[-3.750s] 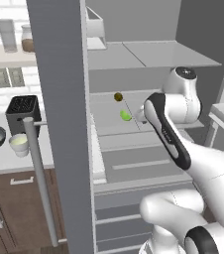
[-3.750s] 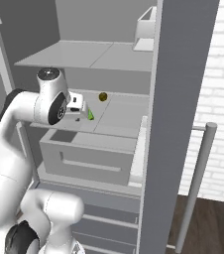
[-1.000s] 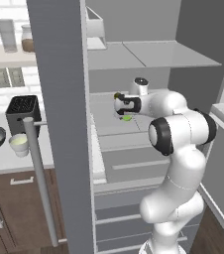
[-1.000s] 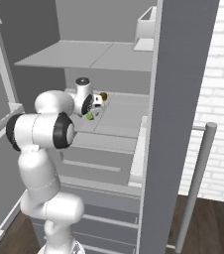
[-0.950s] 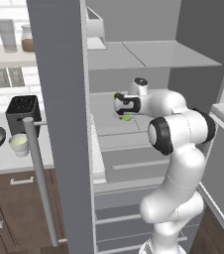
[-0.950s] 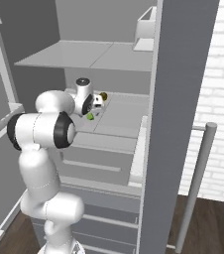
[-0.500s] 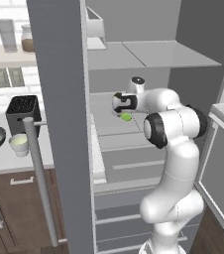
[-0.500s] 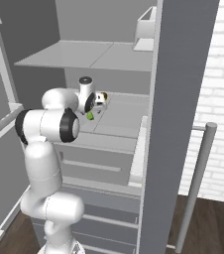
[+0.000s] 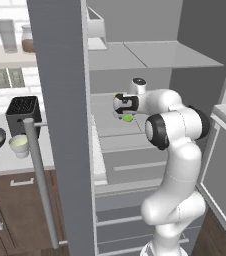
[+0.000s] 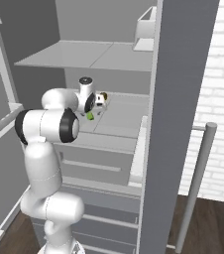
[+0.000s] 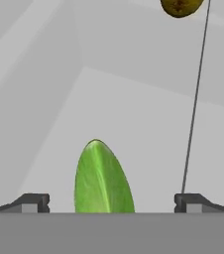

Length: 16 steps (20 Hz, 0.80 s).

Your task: Grab a lemon wedge from the fridge and one ice cube from the ice bowl, and put them in the glass of lemonade.

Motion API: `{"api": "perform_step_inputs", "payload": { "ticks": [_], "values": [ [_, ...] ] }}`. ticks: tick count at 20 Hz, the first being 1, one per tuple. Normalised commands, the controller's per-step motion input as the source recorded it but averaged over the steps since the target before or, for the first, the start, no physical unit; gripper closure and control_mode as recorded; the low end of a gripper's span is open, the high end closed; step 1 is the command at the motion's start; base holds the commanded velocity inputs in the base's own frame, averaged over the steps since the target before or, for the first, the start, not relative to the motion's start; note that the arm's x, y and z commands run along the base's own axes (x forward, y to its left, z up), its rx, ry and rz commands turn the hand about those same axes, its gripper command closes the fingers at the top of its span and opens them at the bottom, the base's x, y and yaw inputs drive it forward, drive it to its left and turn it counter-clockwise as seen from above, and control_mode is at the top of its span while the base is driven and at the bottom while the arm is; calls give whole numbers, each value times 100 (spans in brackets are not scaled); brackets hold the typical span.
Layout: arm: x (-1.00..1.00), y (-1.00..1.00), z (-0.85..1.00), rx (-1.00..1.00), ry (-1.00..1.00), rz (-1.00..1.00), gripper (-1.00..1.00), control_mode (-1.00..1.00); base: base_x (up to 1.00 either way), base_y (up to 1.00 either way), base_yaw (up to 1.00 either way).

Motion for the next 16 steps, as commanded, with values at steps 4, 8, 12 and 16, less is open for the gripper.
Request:
{"api": "perform_step_inputs", "payload": {
  "ticks": [4,8,12,16],
  "values": [
    [2,0,-22,0,0,0,-100,-100,0,0,0],
    [3,0,-22,0,0,0,-100,-100,0,0,0],
    [0,0,-32,0,0,0,-100,-100,0,0,0],
    [0,0,-28,0,0,0,-100,-100,0,0,0]
  ]
}}
